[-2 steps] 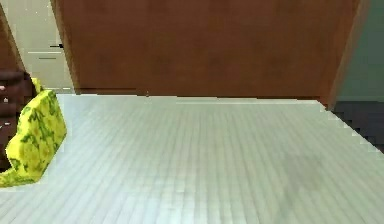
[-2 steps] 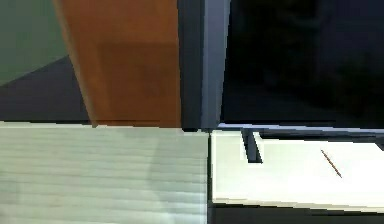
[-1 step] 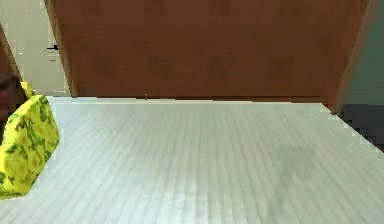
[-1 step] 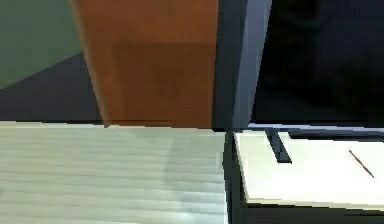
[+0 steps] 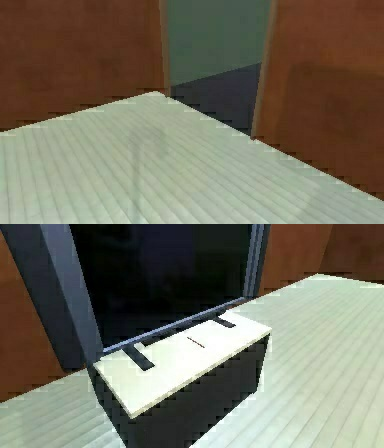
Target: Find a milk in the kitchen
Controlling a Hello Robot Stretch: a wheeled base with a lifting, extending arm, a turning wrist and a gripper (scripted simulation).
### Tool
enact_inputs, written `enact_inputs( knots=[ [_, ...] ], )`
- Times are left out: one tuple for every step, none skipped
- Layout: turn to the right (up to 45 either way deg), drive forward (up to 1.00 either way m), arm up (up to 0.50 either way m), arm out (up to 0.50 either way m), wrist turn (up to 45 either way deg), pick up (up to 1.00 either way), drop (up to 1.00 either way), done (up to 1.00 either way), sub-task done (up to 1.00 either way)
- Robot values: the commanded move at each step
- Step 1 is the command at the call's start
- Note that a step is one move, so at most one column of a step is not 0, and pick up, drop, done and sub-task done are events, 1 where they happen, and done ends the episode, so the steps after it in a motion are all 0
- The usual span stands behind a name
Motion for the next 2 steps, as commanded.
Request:
enact_inputs(
  knots=[
    [3.0, 0.00, 0.00, 0.00, 0.0, 0.00, 0.00, 0.00, 0.00],
    [0.0, 1.00, 0.00, 0.00, 0.0, 0.00, 0.00, 0.00, 0.00]
  ],
)
